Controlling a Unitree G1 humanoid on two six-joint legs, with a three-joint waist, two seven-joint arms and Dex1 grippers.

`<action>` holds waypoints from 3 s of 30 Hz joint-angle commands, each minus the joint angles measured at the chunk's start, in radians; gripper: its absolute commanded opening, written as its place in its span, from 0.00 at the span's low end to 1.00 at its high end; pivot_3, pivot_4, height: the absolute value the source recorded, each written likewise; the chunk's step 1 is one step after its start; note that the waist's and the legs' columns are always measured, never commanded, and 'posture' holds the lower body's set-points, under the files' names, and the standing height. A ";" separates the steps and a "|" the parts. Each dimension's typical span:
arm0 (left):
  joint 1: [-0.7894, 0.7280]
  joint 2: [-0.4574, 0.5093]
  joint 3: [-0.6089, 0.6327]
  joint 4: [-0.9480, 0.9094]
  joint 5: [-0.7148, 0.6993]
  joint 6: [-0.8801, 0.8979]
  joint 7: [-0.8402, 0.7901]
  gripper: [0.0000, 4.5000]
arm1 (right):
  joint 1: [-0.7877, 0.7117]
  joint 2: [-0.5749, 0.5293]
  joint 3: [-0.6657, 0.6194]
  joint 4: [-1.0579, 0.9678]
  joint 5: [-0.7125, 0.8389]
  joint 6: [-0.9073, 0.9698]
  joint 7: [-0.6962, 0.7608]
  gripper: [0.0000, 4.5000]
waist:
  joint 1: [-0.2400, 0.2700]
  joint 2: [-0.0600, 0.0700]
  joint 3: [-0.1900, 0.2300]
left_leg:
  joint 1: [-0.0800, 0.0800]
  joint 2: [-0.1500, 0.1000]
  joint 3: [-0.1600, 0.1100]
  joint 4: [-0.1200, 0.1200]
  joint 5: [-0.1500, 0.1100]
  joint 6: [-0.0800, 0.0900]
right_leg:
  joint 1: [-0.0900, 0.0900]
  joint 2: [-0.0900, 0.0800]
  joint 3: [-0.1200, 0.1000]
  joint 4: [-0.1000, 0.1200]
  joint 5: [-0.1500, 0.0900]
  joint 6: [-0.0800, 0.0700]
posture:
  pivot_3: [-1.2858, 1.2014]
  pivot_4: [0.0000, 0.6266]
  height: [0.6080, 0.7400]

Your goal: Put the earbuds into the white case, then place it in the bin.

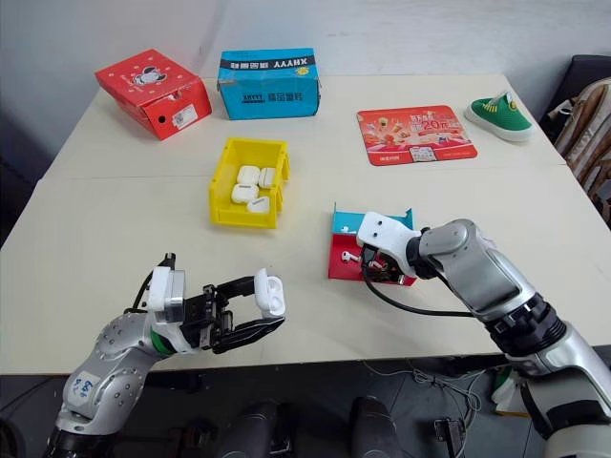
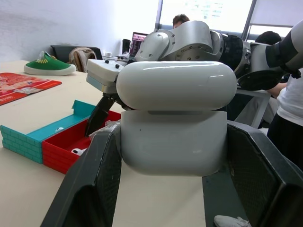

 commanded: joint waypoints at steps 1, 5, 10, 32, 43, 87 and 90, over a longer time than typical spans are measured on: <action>0.002 0.008 0.004 -0.049 0.002 -0.015 0.003 0.62 | -0.009 0.009 -0.009 0.006 -0.016 0.013 0.009 0.65 | 0.000 0.000 0.000 | 0.000 0.000 0.000 0.000 0.000 0.000 | 0.000 0.000 0.000 0.000 0.000 0.000 | 0.52 0.24 1.00; 0.004 0.011 0.004 -0.050 0.001 -0.016 0.004 0.62 | -0.003 0.008 -0.003 0.005 -0.023 0.027 0.024 0.61 | 0.000 0.000 0.000 | 0.000 0.000 0.000 0.000 0.000 0.000 | 0.000 0.000 0.000 0.000 0.000 0.000 | 0.52 0.24 1.00; 0.006 0.014 0.006 -0.053 -0.002 -0.014 0.006 0.62 | 0.009 0.003 -0.004 -0.004 -0.027 0.035 0.036 0.29 | 0.000 0.000 0.000 | 0.000 0.000 0.000 0.000 0.000 0.000 | 0.000 0.000 0.000 0.000 0.000 0.000 | 0.52 0.24 1.00; -0.085 -0.023 0.022 -0.063 -0.115 0.040 0.032 0.62 | 0.071 0.005 -0.362 -0.038 0.229 -0.155 0.185 0.09 | 0.007 0.000 0.000 | -0.001 0.000 0.000 0.000 0.000 0.000 | 0.000 0.000 0.000 -0.001 0.000 0.000 | 0.52 0.24 1.00; -0.383 -0.072 0.059 0.063 -0.360 0.221 0.028 0.62 | 0.124 0.487 -0.707 -0.279 0.815 -0.261 -0.034 0.09 | 0.002 -0.001 0.000 | 0.000 0.001 -0.003 -0.001 0.000 -0.001 | 0.003 0.002 -0.002 0.002 0.001 0.001 | 0.52 0.24 1.00; -0.472 -0.207 0.025 0.050 -0.323 0.249 0.034 0.62 | 0.257 0.434 -0.453 -0.280 0.758 -0.429 0.030 0.44 | 0.004 -0.001 0.000 | -0.001 -0.001 -0.004 -0.001 0.000 0.000 | 0.003 0.002 -0.001 0.000 0.001 0.002 | 0.52 0.24 1.00; -0.467 -0.205 0.031 0.049 -0.320 0.248 0.030 0.62 | 0.256 0.416 -0.483 -0.289 0.769 -0.434 0.020 0.65 | 0.004 -0.001 0.000 | -0.001 -0.001 -0.004 -0.001 0.000 0.000 | 0.003 0.002 -0.001 0.000 0.001 0.002 | 0.52 0.24 1.00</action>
